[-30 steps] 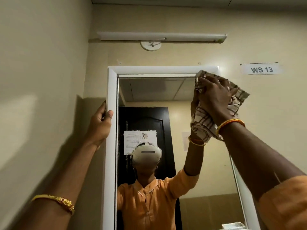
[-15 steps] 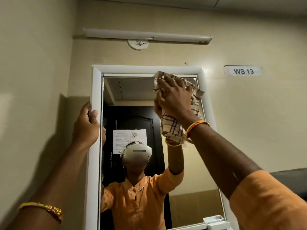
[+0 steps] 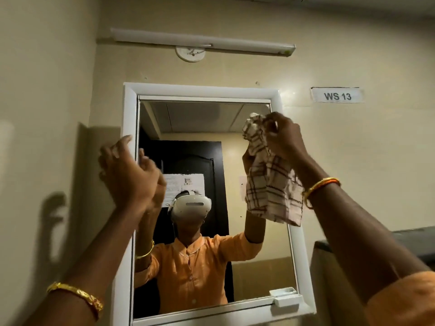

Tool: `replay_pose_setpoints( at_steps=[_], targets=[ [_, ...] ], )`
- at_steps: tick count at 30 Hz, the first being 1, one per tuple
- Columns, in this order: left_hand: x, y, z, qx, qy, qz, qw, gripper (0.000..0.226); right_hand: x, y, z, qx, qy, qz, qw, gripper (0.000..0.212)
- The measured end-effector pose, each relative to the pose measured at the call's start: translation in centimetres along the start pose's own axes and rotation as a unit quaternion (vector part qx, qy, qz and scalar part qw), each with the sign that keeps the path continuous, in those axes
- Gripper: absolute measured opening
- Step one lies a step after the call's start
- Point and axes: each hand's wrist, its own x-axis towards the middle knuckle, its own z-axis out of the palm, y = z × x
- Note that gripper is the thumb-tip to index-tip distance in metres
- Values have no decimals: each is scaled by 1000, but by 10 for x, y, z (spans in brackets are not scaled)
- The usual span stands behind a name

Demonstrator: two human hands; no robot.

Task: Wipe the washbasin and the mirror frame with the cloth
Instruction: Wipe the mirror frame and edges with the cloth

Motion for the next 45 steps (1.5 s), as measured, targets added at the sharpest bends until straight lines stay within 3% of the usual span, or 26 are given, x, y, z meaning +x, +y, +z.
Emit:
replay_pose_setpoints(
  at_steps=[1,3,5,7,9,11,13,14,17,19,20,21,23,26,28,30,31,33,35,37,39,41,43,45],
  targets=[
    [-9,15,-5,-54,-27,27,998,41,2,-2,-10,108,-31,42,993,23],
    [-21,48,-10,-198,-155,33,967,39,-2,-9,-22,274,-103,100,951,16],
    [-29,79,-8,-295,-319,-28,900,59,-13,-16,-23,394,-156,130,897,17],
    [-37,106,-7,-324,-443,-115,828,82,-23,-21,-19,472,-174,162,849,20],
    [-48,115,-2,-378,-513,-165,753,64,-30,-23,-10,507,-188,210,814,24],
    [-54,112,2,-397,-537,-227,709,47,-34,-22,-1,480,-174,255,821,26],
    [-51,104,1,-390,-509,-293,709,38,-41,-19,0,453,-166,294,825,25],
    [-47,101,1,-394,-490,-308,713,31,-47,-16,-4,468,-184,326,800,30],
    [-33,98,-15,-418,-458,-280,733,31,-73,-12,-23,462,-312,352,751,61],
    [-28,87,-25,-394,-459,-266,751,37,-92,-15,-31,428,-413,310,742,56],
    [-26,82,-25,-357,-461,-254,772,34,-98,-18,-32,417,-423,298,747,52],
    [-27,83,-30,-311,-475,-267,779,26,-100,-19,-31,414,-409,296,757,48],
    [-29,74,-34,-252,-528,-317,747,10,-101,-19,-30,416,-351,307,781,48],
    [-35,73,-53,-253,-568,-360,696,37,-100,-22,-32,391,-342,302,799,38],
    [-39,76,-60,-264,-570,-322,708,57,-102,-24,-32,379,-375,299,791,31],
    [-44,76,-66,-225,-593,-223,740,97,-105,-27,-30,396,-399,292,774,27],
    [-46,77,-68,-193,-609,-173,749,102,-105,-25,-27,402,-400,268,779,31],
    [-43,75,-69,-138,-634,-110,753,90,-107,-25,-27,402,-413,195,794,43],
    [-36,73,-71,-119,-642,-90,752,56,-109,-27,-29,361,-439,130,812,51],
    [-29,72,-73,-102,-631,-94,764,26,-109,-32,-32,268,-460,57,844,44],
    [-20,73,-75,-80,-617,-77,779,15,-109,-34,-33,192,-431,8,882,35],
    [-12,73,-73,-92,-594,-81,795,20,-110,-34,-29,227,-351,20,908,29],
    [-9,75,-68,-144,-576,-119,796,34,-114,-36,-20,384,-305,91,867,32],
    [-13,81,-58,-180,-549,-169,798,50,-116,-43,-5,479,-307,166,805,52]
  ],
)
